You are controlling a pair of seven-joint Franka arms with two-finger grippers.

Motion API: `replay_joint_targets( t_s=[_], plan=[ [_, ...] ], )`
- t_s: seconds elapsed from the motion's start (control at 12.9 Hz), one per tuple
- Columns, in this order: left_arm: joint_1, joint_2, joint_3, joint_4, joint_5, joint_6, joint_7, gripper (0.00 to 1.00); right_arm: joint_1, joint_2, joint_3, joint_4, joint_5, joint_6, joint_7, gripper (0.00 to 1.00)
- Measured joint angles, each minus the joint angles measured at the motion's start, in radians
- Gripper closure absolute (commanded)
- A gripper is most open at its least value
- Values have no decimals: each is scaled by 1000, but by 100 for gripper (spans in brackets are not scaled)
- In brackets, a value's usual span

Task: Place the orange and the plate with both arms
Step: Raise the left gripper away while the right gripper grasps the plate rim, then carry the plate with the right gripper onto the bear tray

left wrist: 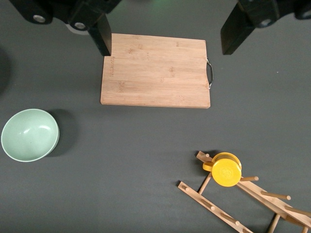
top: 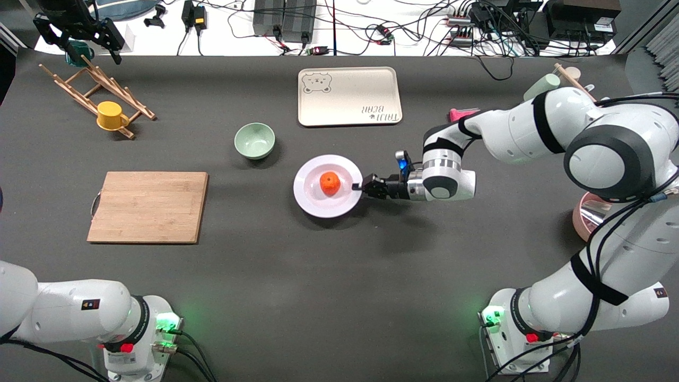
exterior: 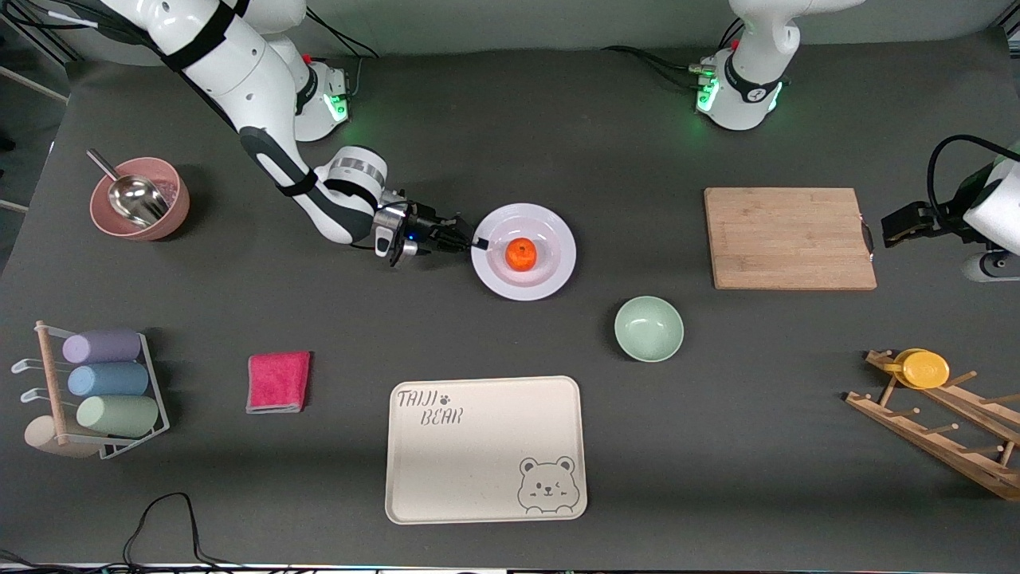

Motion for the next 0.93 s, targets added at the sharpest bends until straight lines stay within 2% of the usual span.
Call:
replay_joint_targets(
  t_s=[0.15,0.39,0.46,0.62,0.77,0.93],
  plan=[
    [-56,-4,54,-6,-1,-1,3,0,-4,-24,0,31,0,3,49,100],
    [-81,-24,70,-20,-2,-5,3,0,-21,-48,1,105,-14,27,110,100],
    [-84,-30,71,-24,-3,-4,3,0,-31,-49,0,146,-51,47,158,100],
    [-87,-33,71,-26,-5,-4,3,0,-53,-48,-5,235,-184,64,318,100],
    [-91,-34,71,-26,-23,-3,3,0,-65,-34,-41,340,-341,68,493,100],
    [-92,-34,71,-28,-52,-2,3,0,-72,24,-76,460,-460,68,591,100]
  ],
)
